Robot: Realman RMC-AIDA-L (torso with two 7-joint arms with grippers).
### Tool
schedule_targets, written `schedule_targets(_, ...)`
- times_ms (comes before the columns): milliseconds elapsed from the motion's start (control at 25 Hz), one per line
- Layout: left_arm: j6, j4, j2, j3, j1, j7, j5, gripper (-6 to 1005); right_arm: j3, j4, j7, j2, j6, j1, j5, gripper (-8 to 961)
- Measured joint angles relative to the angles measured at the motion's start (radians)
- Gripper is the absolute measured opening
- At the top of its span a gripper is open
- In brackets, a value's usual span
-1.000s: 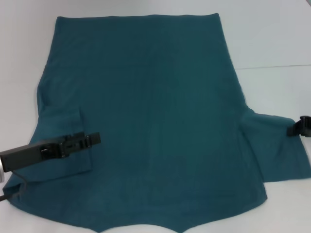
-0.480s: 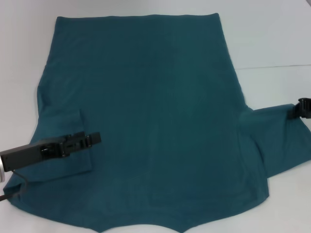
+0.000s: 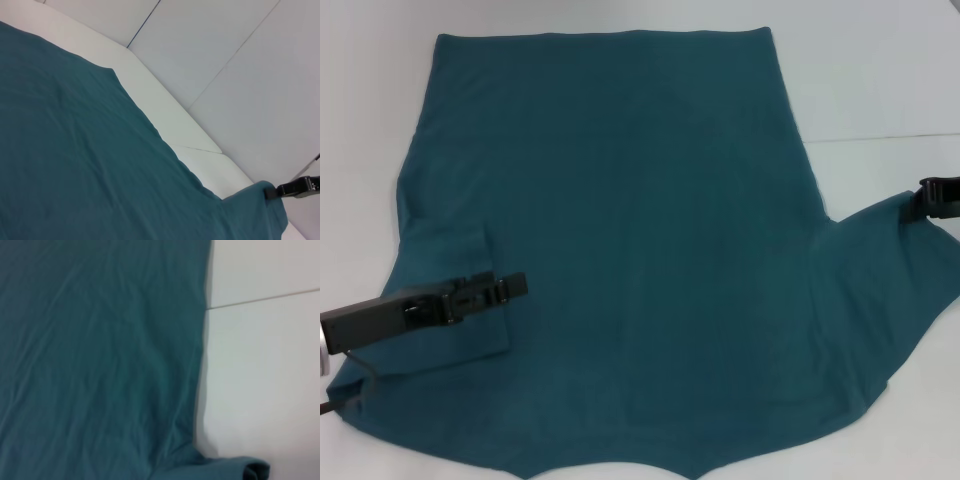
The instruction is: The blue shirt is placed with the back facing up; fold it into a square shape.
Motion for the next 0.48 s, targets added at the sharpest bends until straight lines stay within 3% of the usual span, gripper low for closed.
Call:
schedule_targets(200,0.000,0.000,0.000,0.000,-0.001,0.000,0.000,736,-0.004,-0.005,0.000,0.011,-0.051,0.020,-0.003,27)
schedule_targets(480,-0.001,0.000,0.000,-0.003,-0.004,0.000,0.000,737,-0.080,-0.001,0.001,0.059,-0.110,0.065,0.002,28)
